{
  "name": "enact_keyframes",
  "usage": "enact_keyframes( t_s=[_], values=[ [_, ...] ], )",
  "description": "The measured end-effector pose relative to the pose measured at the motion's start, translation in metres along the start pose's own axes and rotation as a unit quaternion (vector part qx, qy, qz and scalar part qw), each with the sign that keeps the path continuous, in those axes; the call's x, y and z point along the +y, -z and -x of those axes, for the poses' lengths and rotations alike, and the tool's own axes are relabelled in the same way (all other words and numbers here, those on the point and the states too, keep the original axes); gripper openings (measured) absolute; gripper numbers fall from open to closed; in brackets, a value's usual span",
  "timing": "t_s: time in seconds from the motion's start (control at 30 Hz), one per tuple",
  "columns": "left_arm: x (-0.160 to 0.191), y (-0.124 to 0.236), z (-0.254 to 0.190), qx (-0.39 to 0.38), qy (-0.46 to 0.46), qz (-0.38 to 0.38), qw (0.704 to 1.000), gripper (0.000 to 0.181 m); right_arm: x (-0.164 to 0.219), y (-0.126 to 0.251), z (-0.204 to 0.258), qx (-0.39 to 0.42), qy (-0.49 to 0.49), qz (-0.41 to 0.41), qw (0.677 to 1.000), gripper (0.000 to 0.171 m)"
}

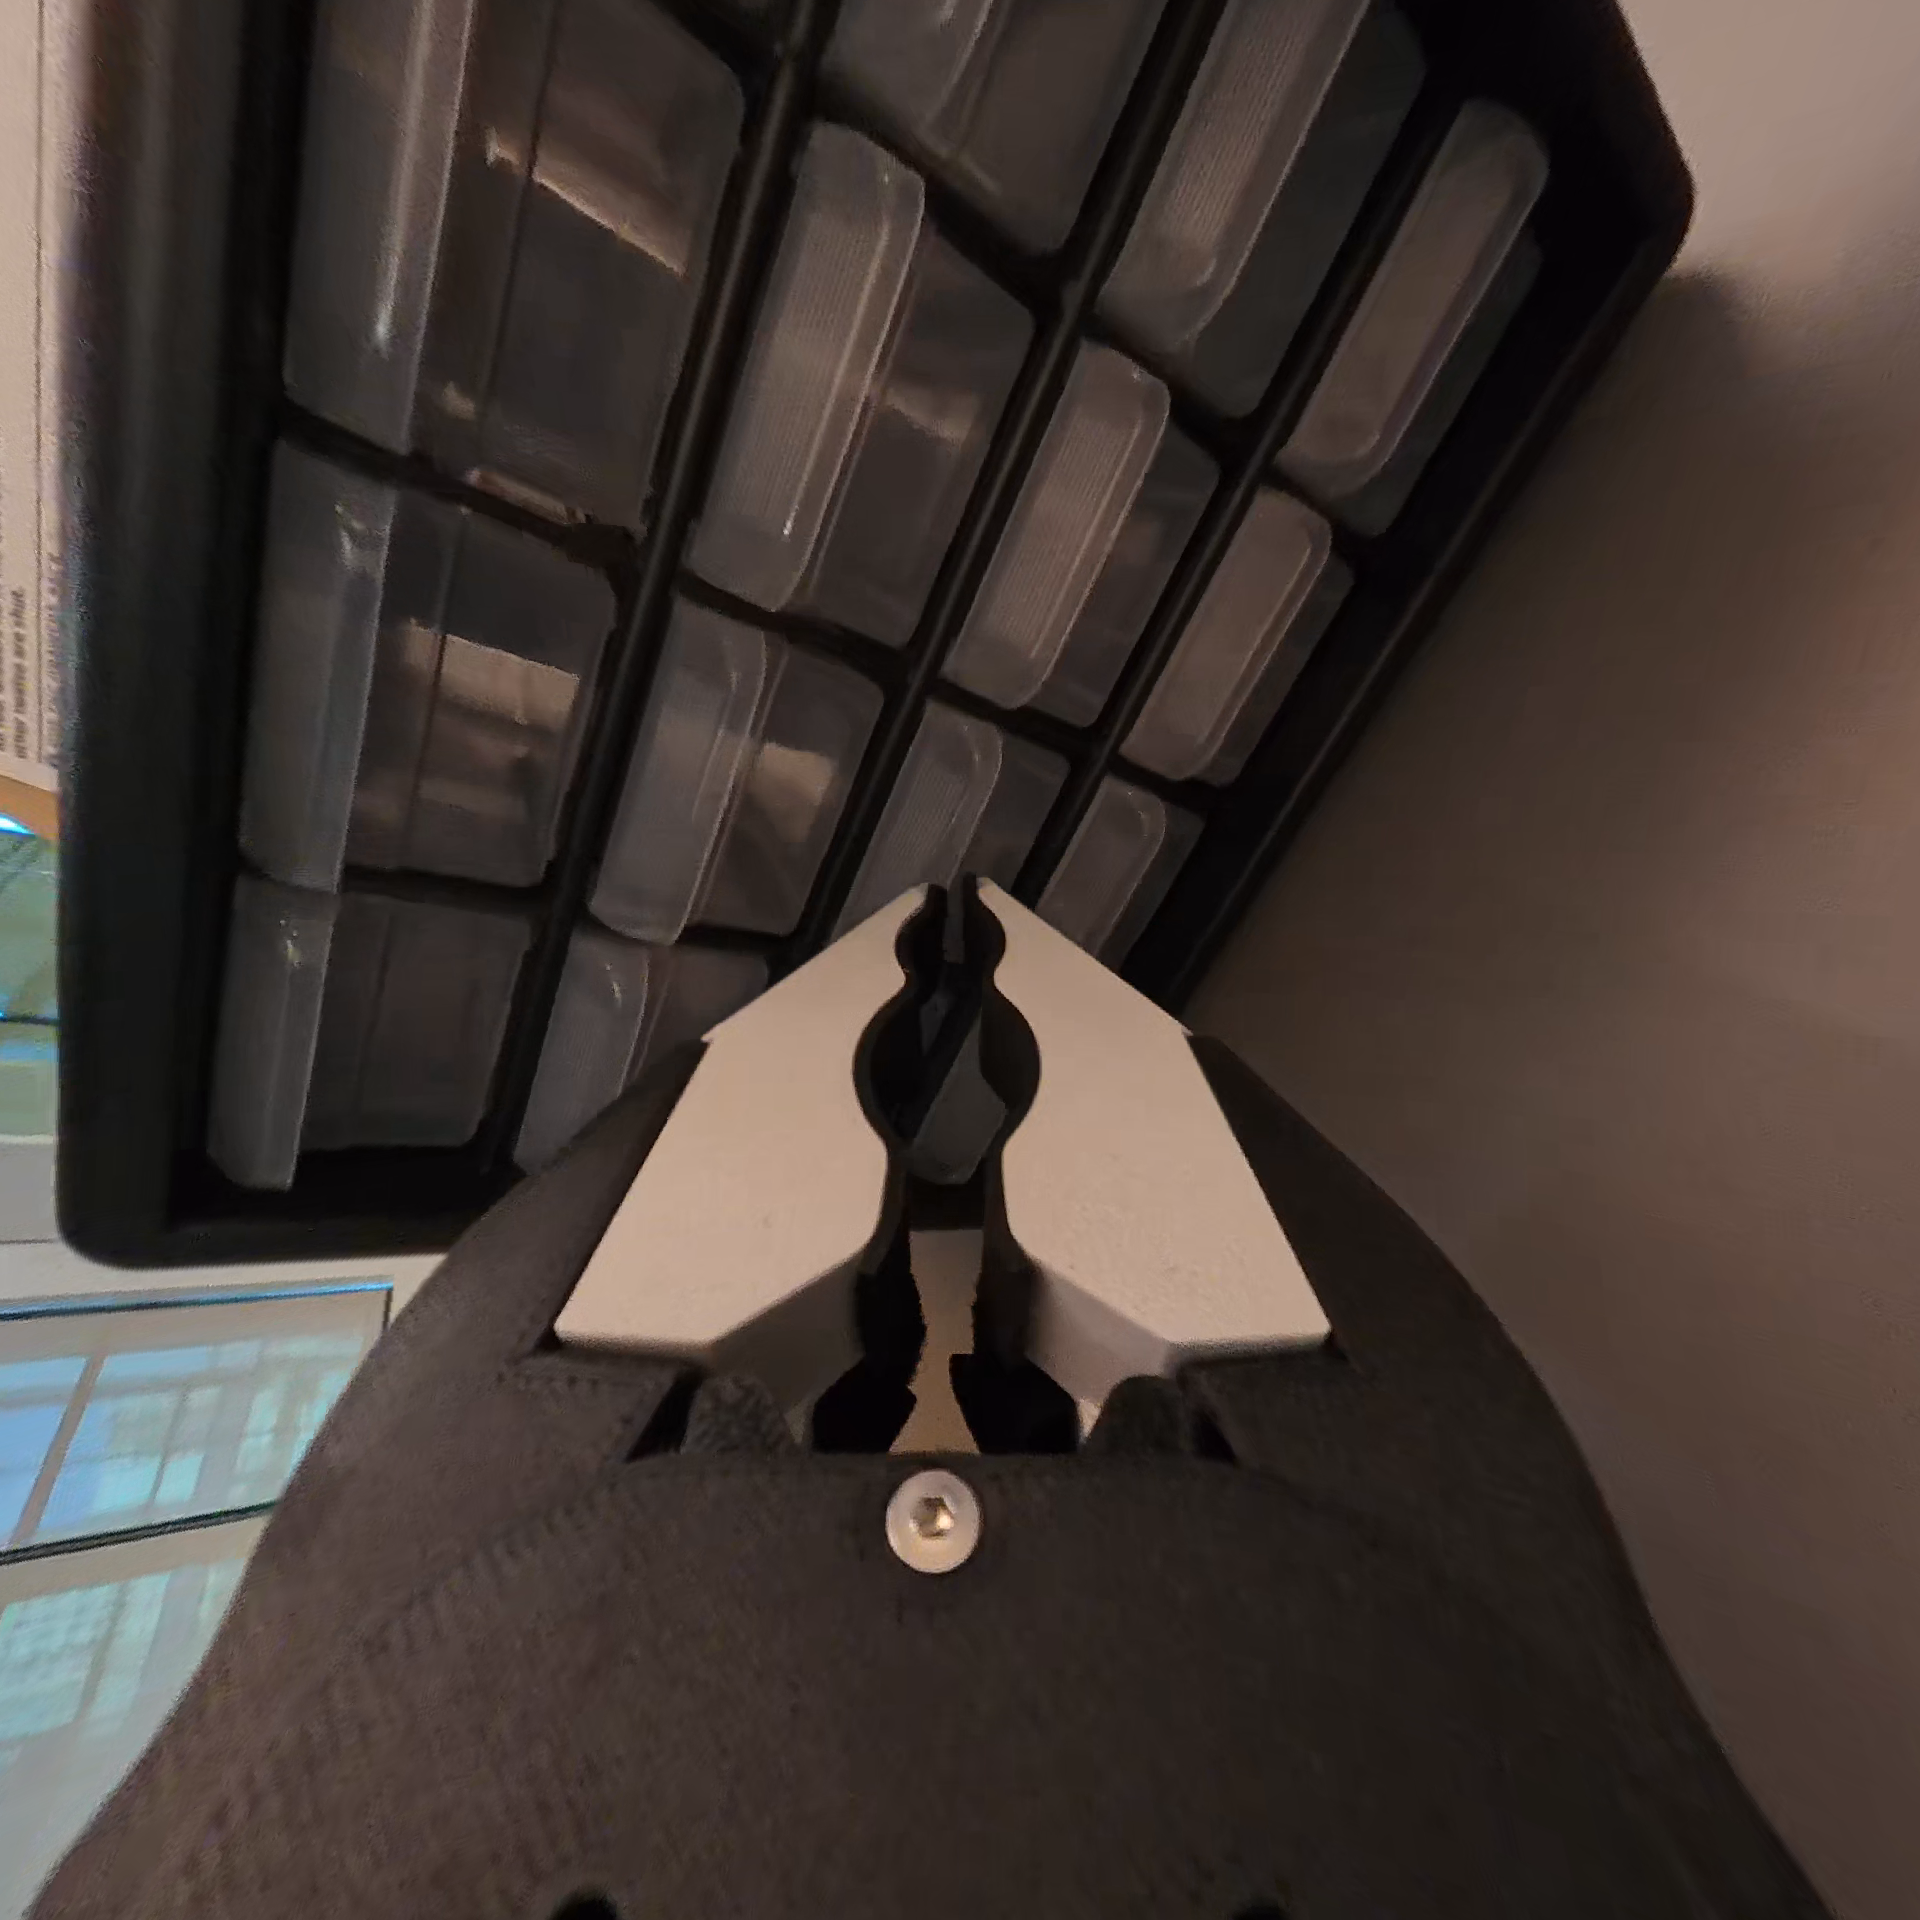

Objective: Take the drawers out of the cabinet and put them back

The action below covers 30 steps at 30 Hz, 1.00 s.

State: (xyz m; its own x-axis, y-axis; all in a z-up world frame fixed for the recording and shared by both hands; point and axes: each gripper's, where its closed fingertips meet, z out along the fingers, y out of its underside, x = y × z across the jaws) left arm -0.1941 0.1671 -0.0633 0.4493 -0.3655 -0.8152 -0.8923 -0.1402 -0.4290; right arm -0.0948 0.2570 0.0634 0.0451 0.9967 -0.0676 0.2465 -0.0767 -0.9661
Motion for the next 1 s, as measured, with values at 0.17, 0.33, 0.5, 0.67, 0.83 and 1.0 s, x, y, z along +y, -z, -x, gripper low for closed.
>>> enact_keyframes(
  t_s=[0.17, 0.33, 0.5, 0.67, 0.83, 1.0],
  values=[
    [-0.010, -0.004, -0.009, 0.023, 0.008, -0.016, 1.000, 0.000, 0.000, 0.000, 0.000, 0.000, 0.001, 0.000, 1.000, 0.000],
    [-0.037, -0.001, -0.027, 0.035, -0.010, -0.043, 0.998, 0.000, 0.000, 0.000, 0.000, -0.003, 0.000, -0.001, 1.000, 0.000],
    [-0.063, -0.006, -0.035, 0.043, -0.003, -0.067, 0.997, 0.001, 0.000, 0.000, 0.000, -0.004, 0.000, -0.002, 1.000, 0.000],
    [-0.066, 0.037, -0.018, -0.004, 0.072, -0.131, 0.989, 0.002, 0.000, 0.000, 0.000, 0.008, 0.011, 0.006, 1.000, 0.000],
    [-0.007, 0.099, 0.027, -0.073, 0.193, -0.141, 0.968, 0.016, 0.000, -0.001, -0.001, 0.046, 0.025, 0.037, 0.998, 0.000],
    [0.073, 0.169, 0.088, -0.136, 0.329, -0.118, 0.927, 0.033, 0.001, -0.001, -0.001, 0.101, 0.047, 0.073, 0.991, 0.000]
  ],
)
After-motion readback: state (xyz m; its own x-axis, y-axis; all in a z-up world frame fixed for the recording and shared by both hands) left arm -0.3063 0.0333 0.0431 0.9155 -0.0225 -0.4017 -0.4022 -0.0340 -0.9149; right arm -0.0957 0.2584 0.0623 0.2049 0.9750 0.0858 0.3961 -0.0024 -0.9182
